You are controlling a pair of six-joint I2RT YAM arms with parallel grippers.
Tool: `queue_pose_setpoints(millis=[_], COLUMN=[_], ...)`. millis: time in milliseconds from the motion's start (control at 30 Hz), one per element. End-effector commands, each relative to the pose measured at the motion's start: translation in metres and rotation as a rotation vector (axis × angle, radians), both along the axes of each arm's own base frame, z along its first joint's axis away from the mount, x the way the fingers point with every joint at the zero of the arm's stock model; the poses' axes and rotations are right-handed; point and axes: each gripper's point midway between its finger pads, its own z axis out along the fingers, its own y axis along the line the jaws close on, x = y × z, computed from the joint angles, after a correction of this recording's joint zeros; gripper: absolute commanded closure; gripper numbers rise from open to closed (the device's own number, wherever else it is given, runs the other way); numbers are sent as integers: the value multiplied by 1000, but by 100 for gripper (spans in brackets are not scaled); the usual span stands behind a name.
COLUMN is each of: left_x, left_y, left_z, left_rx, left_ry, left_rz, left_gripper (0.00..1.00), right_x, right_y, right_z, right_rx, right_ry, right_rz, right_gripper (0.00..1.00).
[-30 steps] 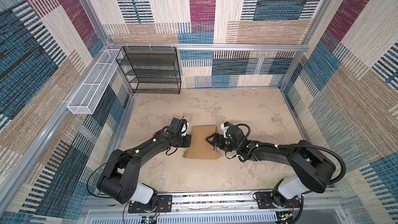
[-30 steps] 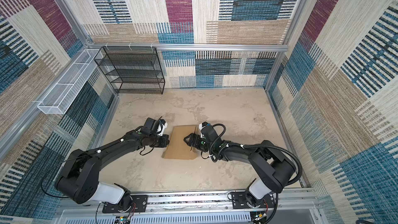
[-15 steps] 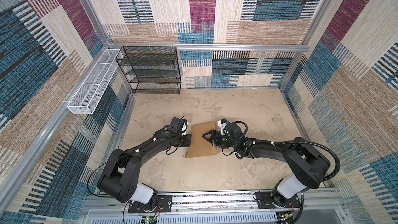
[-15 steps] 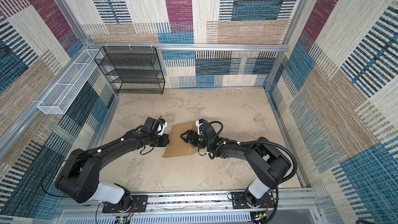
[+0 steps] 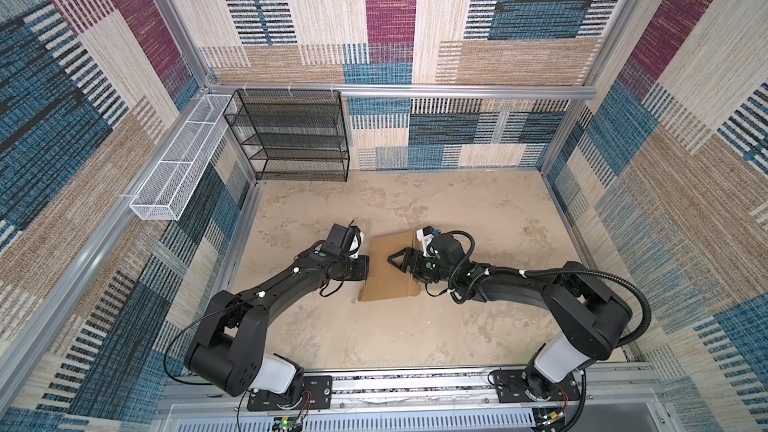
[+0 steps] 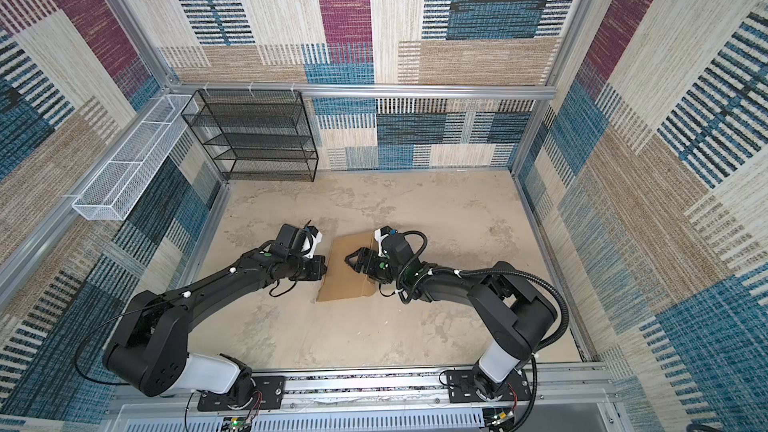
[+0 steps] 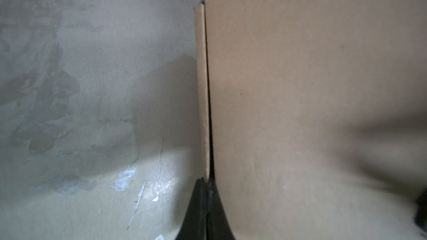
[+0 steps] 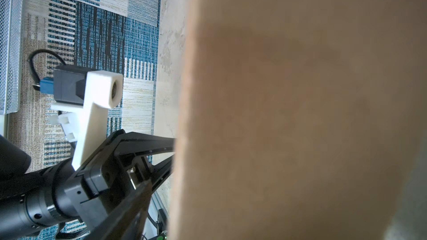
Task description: Fold the paper box
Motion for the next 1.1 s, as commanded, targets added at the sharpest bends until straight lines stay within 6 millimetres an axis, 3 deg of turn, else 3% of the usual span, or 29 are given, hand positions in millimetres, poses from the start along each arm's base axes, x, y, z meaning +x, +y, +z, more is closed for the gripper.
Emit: queue_pose_setpoints(millis=[0,267,533,867,1067], left_x=[1,4,8,13,13], left_y=[-15,-17,-19,-13,-4], left_z=[11,13,21,36,54], left_rx=[-69,-77,-84,-58,-20], left_ry=[-12,-20,-35,-72,-111], left_rz=[-29,-20,-15,2,19], left_gripper=[100,99,91,77,75], right_x=[1,3,5,8,9], right_y=[7,5,-2,-14,-21], right_z=[9,11,14,15,18], right_rx=[26,-7,-46,-98,-121], right_ry=[-14,-29,-50,-67,-89], right_rz=[11,2,-26,-72,-95], right_gripper=[19,29,36,42,45])
